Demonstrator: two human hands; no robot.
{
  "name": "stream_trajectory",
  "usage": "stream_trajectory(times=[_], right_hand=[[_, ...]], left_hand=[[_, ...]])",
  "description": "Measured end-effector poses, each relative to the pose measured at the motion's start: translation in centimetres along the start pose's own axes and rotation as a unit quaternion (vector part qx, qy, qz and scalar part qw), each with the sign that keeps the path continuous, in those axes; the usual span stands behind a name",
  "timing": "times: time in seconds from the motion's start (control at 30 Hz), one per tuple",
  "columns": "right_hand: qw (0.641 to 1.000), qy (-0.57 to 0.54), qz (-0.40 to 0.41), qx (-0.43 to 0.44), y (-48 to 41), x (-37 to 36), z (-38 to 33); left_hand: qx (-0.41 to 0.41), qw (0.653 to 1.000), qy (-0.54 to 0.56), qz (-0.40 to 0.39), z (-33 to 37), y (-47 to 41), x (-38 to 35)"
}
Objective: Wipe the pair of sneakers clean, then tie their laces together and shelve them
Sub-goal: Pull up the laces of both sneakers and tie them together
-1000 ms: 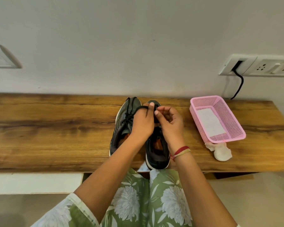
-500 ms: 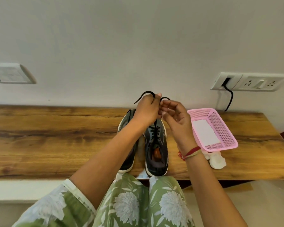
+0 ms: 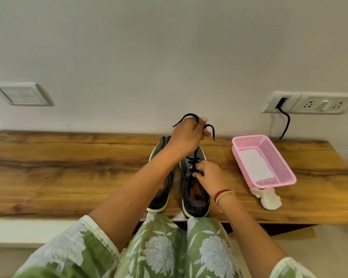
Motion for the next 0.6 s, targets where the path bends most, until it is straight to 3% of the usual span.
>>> stream_trajectory(times=[0.13, 0.3, 0.43, 0.5, 0.6], right_hand=[[0.999, -0.049, -0.006, 0.016, 0.3, 0.5, 0.0], [0.990, -0.103, -0.089, 0.043, -0.2, 0.6, -0.1], [0.964, -0.256, -0.077, 0.000, -0.3, 1.1, 0.7], [0.937, -0.342, -0.071, -0.023, 0.0, 0.8, 0.9], [0.905, -0.420, -0.047, -0.051, 0.2, 0.4, 1.1]], left_hand=[[0.003, 0.999, 0.013, -0.043, -0.9, -0.3, -0.4], [-0.027, 0.989, -0.008, -0.144, -2.5, -0.1, -0.2], [0.050, 0.963, -0.039, -0.262, -8.3, 1.0, -0.5], [0.094, 0.965, -0.072, -0.235, -10.8, 1.3, -1.1], [0.103, 0.972, -0.185, -0.103, -12.4, 1.7, -2.5]])
Point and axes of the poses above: each hand's wrist, its own y-axis away from the middle knuckle, its own x-axis out of the back of the hand, z = x × y, the point moved 3 cm from there along -y, towards the middle knuckle, and after that the axes turned 1 degree about -z, right-handed, at the moved point
